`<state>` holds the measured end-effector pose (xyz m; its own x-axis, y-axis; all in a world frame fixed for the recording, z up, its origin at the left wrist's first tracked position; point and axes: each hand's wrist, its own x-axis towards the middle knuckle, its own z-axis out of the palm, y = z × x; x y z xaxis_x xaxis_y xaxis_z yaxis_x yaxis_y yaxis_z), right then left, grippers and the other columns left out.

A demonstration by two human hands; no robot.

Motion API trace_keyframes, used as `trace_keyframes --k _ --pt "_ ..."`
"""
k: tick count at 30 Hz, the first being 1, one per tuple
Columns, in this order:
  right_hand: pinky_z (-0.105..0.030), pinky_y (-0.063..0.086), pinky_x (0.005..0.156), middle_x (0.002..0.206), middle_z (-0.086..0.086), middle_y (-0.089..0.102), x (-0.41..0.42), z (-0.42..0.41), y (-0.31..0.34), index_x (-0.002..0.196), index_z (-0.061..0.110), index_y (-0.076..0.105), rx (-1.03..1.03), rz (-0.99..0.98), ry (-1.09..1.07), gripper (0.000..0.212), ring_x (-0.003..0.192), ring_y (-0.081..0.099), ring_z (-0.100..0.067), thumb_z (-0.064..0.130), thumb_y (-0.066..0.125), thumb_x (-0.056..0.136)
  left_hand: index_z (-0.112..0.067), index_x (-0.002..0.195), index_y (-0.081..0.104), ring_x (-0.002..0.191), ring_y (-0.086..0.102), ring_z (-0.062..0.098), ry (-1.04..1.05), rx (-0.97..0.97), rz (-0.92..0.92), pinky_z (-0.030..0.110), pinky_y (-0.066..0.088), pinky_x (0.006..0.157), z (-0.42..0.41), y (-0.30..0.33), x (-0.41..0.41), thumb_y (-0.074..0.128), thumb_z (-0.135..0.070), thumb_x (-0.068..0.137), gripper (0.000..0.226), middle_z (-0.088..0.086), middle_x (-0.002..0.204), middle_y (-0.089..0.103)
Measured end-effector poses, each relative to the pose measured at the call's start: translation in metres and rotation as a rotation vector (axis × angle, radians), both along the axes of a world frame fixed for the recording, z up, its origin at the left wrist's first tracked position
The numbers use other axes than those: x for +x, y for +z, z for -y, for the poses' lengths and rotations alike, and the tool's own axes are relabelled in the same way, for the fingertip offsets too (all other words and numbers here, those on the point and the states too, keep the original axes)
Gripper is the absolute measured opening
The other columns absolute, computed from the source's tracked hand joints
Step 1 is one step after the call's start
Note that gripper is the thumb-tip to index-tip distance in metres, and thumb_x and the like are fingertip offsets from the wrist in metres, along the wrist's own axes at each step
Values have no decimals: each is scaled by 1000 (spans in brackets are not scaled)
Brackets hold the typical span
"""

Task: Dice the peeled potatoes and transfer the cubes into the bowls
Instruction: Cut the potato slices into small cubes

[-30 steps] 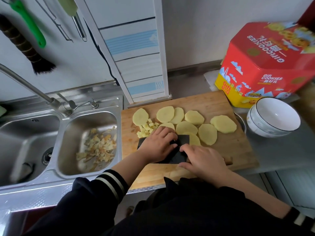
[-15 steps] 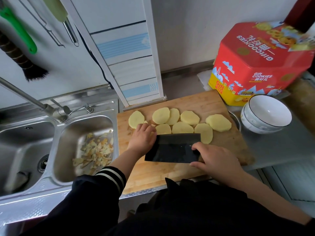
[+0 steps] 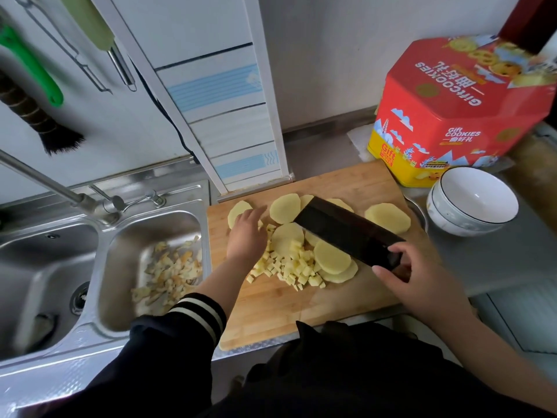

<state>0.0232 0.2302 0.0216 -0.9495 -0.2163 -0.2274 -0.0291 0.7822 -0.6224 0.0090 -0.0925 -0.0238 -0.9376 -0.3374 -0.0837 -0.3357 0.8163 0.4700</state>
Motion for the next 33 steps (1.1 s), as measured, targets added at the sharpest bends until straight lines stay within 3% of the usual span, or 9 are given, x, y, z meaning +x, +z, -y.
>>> trace_keyframes --k 4,10,14,19,22,27,30,33 --pt "-35 48 68 90 8 57 2 -4 -4 113 37 46 -99 25 -131 40 82 58 -11 52 65 82 -17 147 31 134 39 26 -156 -195 262 41 38 110 -25 0 -21 63 -52 87 76 7 148 37" --pt "-40 55 71 88 6 60 4 -13 -7 111 39 41 -157 101 -190 37 81 61 -11 55 60 84 -6 133 43 129 40 32 -225 -459 498 41 33 106 -38 -1 -45 56 -79 74 95 11 133 52" --pt "-34 52 67 87 4 58 9 -15 -9 113 35 42 -165 123 -217 37 81 60 -10 52 61 86 -7 132 46 133 37 33 -187 -372 561 44 31 108 -42 -5 -53 66 -70 74 88 11 134 53" --pt "-26 47 64 91 8 56 12 -11 -8 119 30 46 -123 125 -207 42 82 56 -5 52 60 86 -3 142 37 139 30 37 -142 -340 624 46 28 112 -45 -2 -58 72 -63 74 97 18 145 42" --pt "-21 41 59 88 9 55 11 -6 -7 119 29 47 -113 109 -198 42 79 54 -2 50 62 86 -11 139 46 138 30 37 -168 -364 627 46 28 111 -45 0 -61 69 -61 79 81 17 146 40" --pt "-25 44 63 91 8 56 8 -4 -7 120 31 46 -141 146 -204 43 82 56 -4 52 61 86 -19 125 62 116 54 27 -137 -176 558 41 41 100 -27 7 -67 67 -50 86 50 3 119 64" --pt "-27 47 67 94 8 56 5 -4 -7 121 31 45 -155 177 -203 44 85 56 -5 52 61 86 -10 124 63 106 61 25 -121 0 475 38 50 93 -10 22 -73 72 -35 86 46 6 117 66" --pt "-26 46 66 93 8 56 4 -3 -8 121 30 45 -157 178 -211 44 84 56 -5 51 61 86 -5 120 64 94 60 21 -76 88 359 31 48 84 5 41 -81 72 -28 87 41 8 114 66"
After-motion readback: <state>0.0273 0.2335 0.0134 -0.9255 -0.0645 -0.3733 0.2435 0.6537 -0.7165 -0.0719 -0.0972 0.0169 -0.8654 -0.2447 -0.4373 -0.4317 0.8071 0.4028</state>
